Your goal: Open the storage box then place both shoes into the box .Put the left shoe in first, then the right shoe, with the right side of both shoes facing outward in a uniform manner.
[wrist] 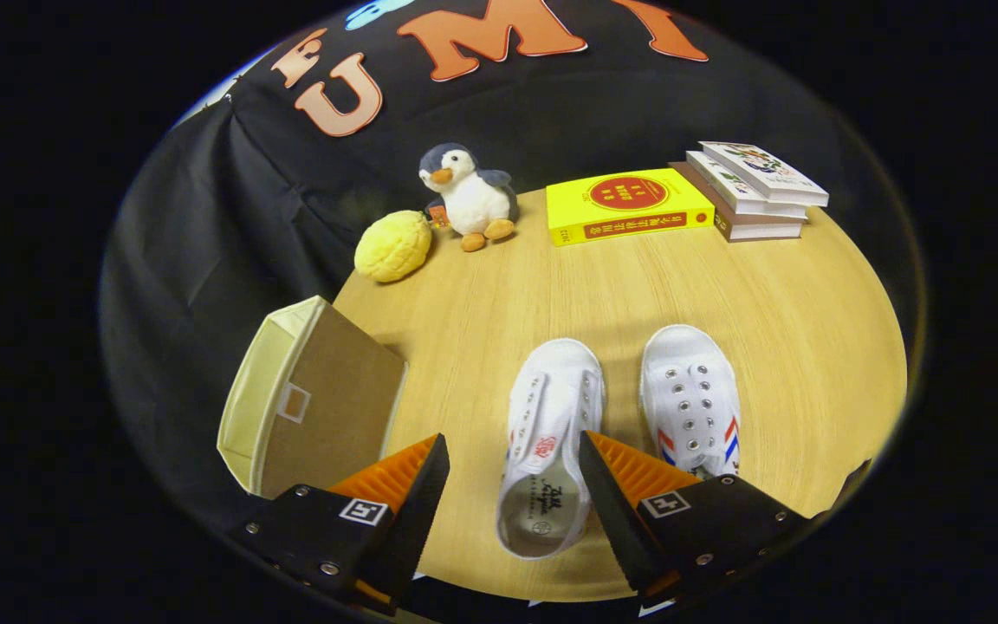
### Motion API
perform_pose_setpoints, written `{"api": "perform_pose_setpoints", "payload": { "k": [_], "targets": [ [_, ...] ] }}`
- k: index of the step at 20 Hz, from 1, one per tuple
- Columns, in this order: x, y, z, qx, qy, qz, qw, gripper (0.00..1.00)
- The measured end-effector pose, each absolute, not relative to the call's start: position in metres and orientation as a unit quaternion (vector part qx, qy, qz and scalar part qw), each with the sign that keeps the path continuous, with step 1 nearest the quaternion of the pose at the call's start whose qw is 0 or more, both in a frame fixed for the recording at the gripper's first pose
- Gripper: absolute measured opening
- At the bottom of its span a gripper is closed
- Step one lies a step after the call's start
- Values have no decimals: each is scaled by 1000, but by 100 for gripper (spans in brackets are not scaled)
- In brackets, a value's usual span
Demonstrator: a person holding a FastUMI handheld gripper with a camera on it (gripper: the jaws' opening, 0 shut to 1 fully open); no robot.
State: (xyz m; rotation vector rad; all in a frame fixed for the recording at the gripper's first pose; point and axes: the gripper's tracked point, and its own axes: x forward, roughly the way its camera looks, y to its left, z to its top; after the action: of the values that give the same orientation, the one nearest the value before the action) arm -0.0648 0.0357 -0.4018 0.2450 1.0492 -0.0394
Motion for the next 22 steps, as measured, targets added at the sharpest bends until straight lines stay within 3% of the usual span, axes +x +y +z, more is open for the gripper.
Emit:
{"api": "perform_pose_setpoints", "payload": {
  "k": [16, 22],
  "targets": [
    [-93, 8, -457, 21, 532, 10, 846, 76],
    [-97, -1, -469, 13, 535, -1, 845, 61]
  ]
}}
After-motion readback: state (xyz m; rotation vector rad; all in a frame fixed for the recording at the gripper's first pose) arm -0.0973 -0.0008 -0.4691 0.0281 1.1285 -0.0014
